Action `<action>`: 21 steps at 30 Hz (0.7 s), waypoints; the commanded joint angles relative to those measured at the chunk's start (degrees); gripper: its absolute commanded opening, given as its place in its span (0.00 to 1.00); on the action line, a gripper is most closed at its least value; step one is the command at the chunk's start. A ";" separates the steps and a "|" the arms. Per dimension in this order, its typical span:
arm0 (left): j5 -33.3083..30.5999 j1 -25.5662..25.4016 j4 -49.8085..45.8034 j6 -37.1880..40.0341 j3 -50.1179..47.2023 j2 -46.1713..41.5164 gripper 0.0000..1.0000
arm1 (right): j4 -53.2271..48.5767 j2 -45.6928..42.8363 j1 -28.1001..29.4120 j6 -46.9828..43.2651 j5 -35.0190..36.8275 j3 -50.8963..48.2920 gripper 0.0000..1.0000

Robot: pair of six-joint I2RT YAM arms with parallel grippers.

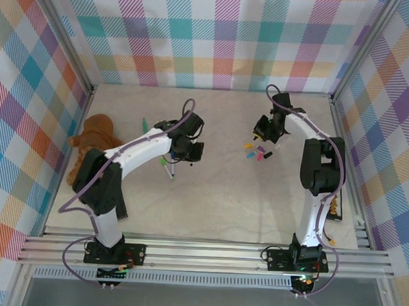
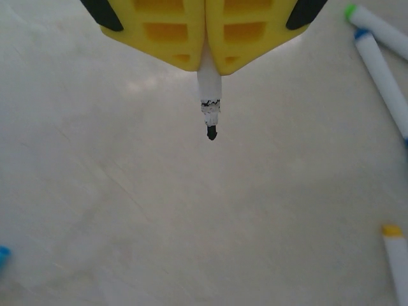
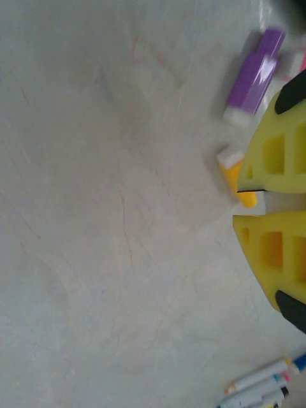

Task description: Open the pen caps

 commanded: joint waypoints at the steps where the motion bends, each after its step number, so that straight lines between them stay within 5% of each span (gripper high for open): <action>1: -7.00 0.77 -0.55 -1.37 3.80 4.79 0.00 | -1.24 -4.21 1.67 -4.40 5.36 -2.03 0.00; 15: -13.52 3.81 -2.45 -2.45 11.52 17.32 0.00 | -3.90 0.50 1.54 -6.02 11.39 0.15 0.00; 21: -15.44 3.98 -2.81 -1.97 12.94 18.21 0.23 | -3.48 3.19 1.02 -4.92 11.75 0.75 0.05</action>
